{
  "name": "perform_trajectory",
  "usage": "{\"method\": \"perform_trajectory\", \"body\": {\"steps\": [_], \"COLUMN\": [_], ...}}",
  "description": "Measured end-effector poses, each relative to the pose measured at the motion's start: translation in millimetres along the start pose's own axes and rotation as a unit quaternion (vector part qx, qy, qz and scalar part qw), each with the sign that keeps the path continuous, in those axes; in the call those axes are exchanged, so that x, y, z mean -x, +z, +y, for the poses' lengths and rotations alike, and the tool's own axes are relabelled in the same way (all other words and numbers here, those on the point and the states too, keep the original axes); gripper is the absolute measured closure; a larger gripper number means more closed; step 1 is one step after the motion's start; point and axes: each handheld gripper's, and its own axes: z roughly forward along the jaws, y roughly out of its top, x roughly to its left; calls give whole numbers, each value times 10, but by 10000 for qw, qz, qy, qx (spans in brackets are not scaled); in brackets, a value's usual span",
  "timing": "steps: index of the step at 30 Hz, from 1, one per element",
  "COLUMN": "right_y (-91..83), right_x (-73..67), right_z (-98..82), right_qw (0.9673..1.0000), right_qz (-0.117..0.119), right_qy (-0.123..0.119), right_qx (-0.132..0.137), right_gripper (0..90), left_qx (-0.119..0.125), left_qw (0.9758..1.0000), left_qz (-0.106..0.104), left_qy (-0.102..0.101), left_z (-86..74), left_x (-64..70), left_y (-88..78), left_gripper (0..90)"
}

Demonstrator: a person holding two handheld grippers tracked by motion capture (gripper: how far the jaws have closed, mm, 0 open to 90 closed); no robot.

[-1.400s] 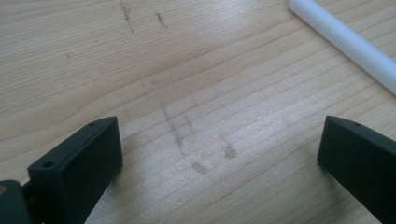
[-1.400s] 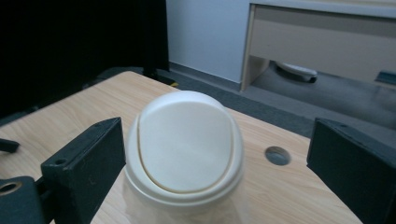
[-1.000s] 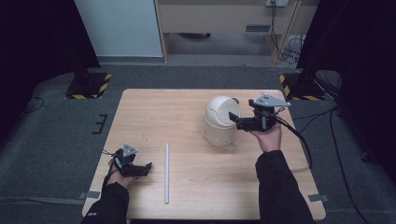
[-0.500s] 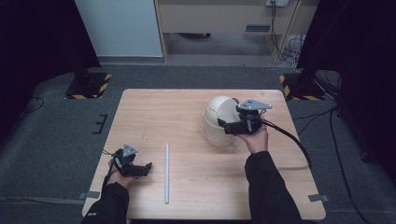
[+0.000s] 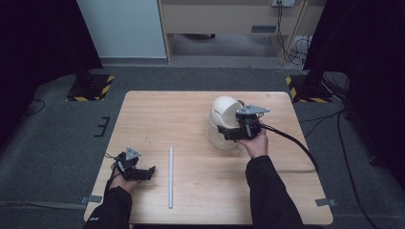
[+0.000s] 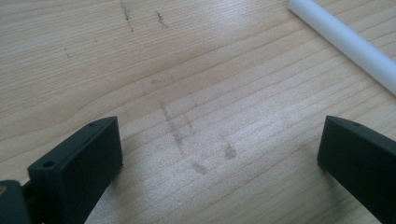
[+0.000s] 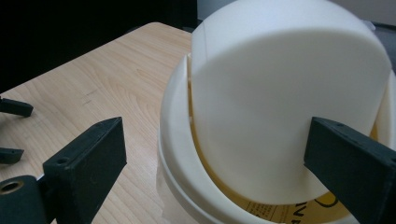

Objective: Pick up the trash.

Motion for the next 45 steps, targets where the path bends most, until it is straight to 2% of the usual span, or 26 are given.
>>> {"method": "perform_trajectory", "body": {"steps": [15, 23, 29, 32, 33, 36, 40, 45], "right_y": [150, 132, -70, -215, -313, -413, -628, -831], "right_x": [16, 18, 8, 9, 15, 21, 118, 282], "right_z": [-39, -30, 13, 42, 49, 47, -59, -285], "right_qw": [9998, 9998, 9999, 9997, 9996, 9997, 9987, 9987], "right_qz": [21, 45, 51, 34, -16, -61, 10, -202], "right_qy": [27, 47, 77, 99, 48, -17, 229, 345], "right_qx": [-213, -192, 62, 221, 266, 250, 458, 323], "right_gripper": [60, 66, 66, 64, 60, 56, 63, 61], "left_qx": [0, 0, 3, 5, 5, 2, -8, -113], "left_qw": [10000, 10000, 10000, 10000, 10000, 10000, 10000, 9997], "left_qz": [5, 4, -11, 0, -1, 3, 32, 119], "left_qy": [-5, -5, -9, -4, -6, -5, -52, -158], "left_z": [0, 0, -1, 0, -1, 0, 3, 31], "left_x": [1, 1, -1, 0, 0, 0, 8, 14], "left_y": [0, 0, 0, 0, 0, -1, -7, -42], "left_gripper": [0, 0, 0, 0, 0, 0, 1, 74]}}
